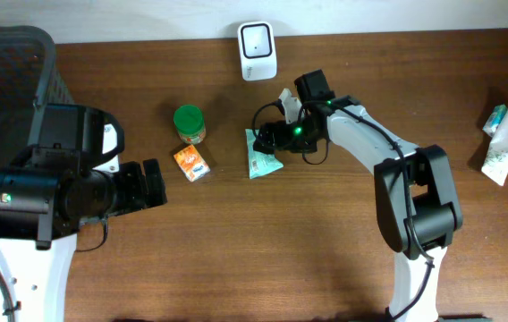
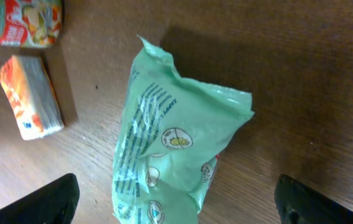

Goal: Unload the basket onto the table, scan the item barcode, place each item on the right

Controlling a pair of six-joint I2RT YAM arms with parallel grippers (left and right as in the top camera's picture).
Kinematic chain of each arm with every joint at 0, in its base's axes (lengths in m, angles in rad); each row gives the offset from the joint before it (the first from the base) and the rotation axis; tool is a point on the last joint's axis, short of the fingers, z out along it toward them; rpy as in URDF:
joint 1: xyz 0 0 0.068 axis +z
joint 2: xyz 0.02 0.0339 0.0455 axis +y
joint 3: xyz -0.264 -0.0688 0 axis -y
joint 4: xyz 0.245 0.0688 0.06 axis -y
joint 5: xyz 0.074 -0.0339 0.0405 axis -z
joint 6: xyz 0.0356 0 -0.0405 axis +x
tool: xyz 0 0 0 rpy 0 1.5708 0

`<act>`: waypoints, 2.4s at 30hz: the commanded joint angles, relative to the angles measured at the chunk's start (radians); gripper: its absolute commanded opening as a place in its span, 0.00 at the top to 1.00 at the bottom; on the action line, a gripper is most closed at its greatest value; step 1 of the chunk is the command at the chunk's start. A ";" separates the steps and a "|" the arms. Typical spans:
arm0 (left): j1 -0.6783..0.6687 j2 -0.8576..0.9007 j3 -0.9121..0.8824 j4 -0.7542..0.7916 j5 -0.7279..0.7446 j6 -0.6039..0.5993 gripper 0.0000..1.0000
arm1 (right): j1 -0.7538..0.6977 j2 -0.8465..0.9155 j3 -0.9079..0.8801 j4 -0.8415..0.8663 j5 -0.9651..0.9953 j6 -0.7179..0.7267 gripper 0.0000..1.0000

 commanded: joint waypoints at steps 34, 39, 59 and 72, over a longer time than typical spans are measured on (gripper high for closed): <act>0.002 -0.010 0.003 0.001 -0.006 0.008 0.01 | -0.109 -0.005 -0.057 0.102 -0.591 -0.004 0.96; 0.002 -0.010 0.003 0.001 -0.006 0.008 0.01 | -0.145 -0.039 -0.004 0.138 -0.619 -0.004 0.96; 0.002 -0.010 0.003 0.001 -0.007 0.008 0.01 | -0.146 -0.432 0.008 0.190 -0.157 0.019 0.96; 0.002 -0.010 0.003 0.001 -0.007 0.008 0.01 | -0.146 -0.431 0.008 0.199 -0.301 0.095 0.96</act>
